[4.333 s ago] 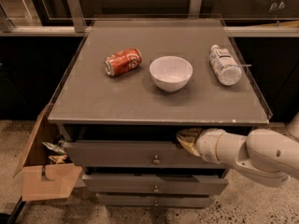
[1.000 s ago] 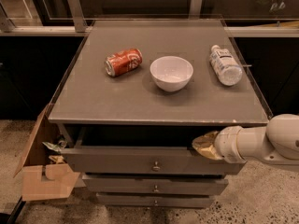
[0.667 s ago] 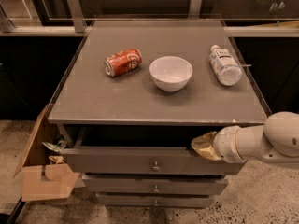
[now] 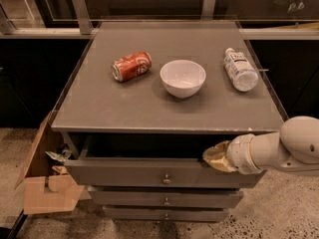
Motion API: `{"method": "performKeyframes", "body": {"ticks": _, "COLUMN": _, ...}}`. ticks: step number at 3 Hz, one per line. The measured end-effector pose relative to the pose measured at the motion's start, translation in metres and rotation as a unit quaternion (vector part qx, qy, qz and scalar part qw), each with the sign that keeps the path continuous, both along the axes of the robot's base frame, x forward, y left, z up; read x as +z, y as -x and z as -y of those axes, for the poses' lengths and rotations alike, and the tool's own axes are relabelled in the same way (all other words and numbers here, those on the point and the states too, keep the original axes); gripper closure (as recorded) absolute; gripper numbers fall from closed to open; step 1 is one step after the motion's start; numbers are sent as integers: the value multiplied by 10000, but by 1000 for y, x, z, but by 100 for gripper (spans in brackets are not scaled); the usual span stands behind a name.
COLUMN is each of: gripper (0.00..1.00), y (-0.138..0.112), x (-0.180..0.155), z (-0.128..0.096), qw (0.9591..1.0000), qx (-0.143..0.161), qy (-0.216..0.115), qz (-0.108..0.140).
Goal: Open top drawer
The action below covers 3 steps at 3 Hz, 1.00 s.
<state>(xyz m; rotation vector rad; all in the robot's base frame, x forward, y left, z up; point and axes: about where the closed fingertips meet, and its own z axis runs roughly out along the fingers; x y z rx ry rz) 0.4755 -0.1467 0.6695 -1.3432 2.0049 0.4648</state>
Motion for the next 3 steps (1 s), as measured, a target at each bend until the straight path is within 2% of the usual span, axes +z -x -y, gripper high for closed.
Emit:
{"method": "performKeyframes", "body": {"ticks": 2, "gripper": 100, "y": 22, "x": -1, "z": 5, "qw": 9992, "qx": 174, "qy": -3, "qz": -365}}
{"method": "performKeyframes", "body": {"ticks": 3, "gripper": 100, "y": 22, "x": -1, "z": 5, "qw": 9992, "qx": 174, "qy": -3, "qz": -365}}
